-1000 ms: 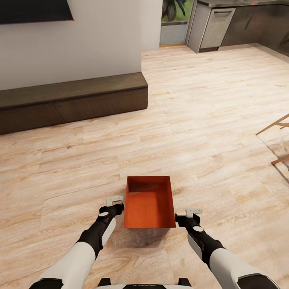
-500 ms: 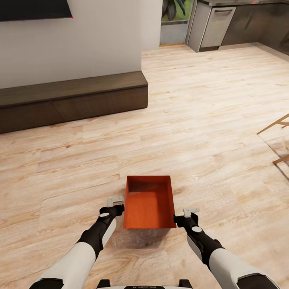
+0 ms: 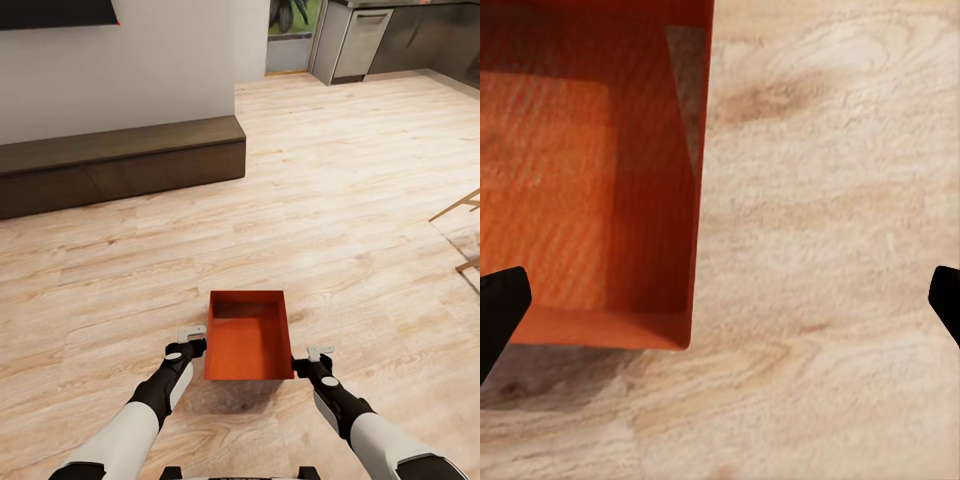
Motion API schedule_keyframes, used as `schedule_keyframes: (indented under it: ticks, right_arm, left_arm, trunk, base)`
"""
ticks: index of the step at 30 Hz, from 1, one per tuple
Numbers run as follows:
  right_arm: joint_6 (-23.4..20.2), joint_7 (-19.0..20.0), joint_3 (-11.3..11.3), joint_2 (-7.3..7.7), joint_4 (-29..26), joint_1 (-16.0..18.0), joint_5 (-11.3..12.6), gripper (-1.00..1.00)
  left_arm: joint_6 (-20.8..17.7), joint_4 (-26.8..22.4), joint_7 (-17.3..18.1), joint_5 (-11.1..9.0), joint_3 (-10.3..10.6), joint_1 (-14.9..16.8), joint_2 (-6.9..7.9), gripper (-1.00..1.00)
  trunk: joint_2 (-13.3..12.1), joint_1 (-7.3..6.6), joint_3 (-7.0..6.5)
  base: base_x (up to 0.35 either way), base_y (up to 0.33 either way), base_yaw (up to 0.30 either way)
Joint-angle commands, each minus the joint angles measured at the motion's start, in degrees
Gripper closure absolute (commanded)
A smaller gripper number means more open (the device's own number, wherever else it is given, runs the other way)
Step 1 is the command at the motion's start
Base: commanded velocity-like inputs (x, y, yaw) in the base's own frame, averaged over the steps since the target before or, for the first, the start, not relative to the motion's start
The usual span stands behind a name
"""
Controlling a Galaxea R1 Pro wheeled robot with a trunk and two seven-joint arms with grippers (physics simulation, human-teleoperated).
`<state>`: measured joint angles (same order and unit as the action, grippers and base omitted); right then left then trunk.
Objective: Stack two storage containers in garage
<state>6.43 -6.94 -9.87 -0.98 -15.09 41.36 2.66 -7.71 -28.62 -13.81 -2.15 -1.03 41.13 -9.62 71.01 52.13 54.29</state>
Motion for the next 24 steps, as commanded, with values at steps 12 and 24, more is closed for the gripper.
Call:
schedule_keyframes:
  ticks: [12, 24]
  right_arm:
    - [0.2, -0.4, -0.6, -0.22, 0.1, 0.0, -0.3, -1.0]
    - [0.0, -0.4, -0.6, -0.56, 0.1, 0.0, -0.3, -1.0]
  left_arm:
    - [-0.3, 0.1, -0.2, 0.8, 0.1, 0.0, -0.09, -1.0]
    - [-0.3, 0.3, -0.1, 3.2, 0.0, 0.0, -0.12, -1.0]
  trunk:
    - [4.8, 2.64, 2.19]
    - [9.7, 5.28, 4.34]
  base:
    - [0.0, 0.0, 0.0]
    - [0.0, 0.0, 0.0]
